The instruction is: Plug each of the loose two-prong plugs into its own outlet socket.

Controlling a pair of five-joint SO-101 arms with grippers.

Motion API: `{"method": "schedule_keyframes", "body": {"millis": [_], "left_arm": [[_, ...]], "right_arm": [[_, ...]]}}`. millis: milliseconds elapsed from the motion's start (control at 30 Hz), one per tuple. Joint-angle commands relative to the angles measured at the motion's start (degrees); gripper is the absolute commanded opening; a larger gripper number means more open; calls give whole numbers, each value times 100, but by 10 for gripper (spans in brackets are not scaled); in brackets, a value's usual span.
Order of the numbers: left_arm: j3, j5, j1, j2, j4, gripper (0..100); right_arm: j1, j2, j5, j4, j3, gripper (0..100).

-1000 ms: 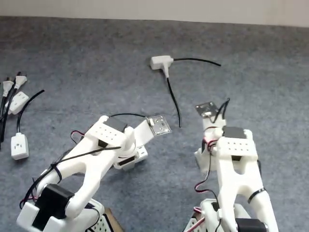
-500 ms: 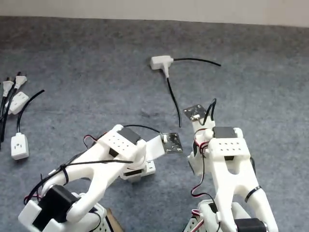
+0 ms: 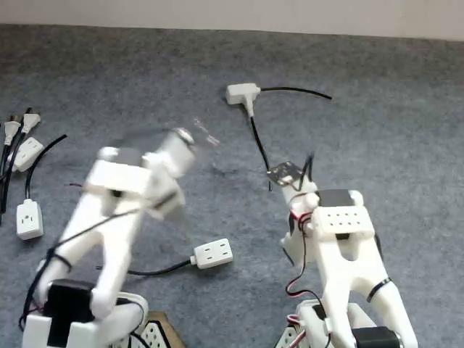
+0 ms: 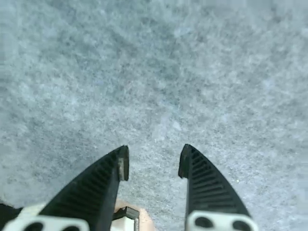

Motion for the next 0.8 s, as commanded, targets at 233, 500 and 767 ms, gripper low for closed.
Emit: {"method": "schedule_keyframes", "body": {"millis": [233, 500, 767], "left_arm": [[-295, 413, -3468, -145, 62, 361], [-356, 202, -4629, 189, -1732, 361], [-2985, 396, -5086, 3213, -1996, 361]], "right_arm": [[-2273, 3521, -264, 1437, -5288, 176], [-2659, 5886, -853, 2589, -8945, 176], [-1253, 4954, -958, 2378, -7204, 176]]}}
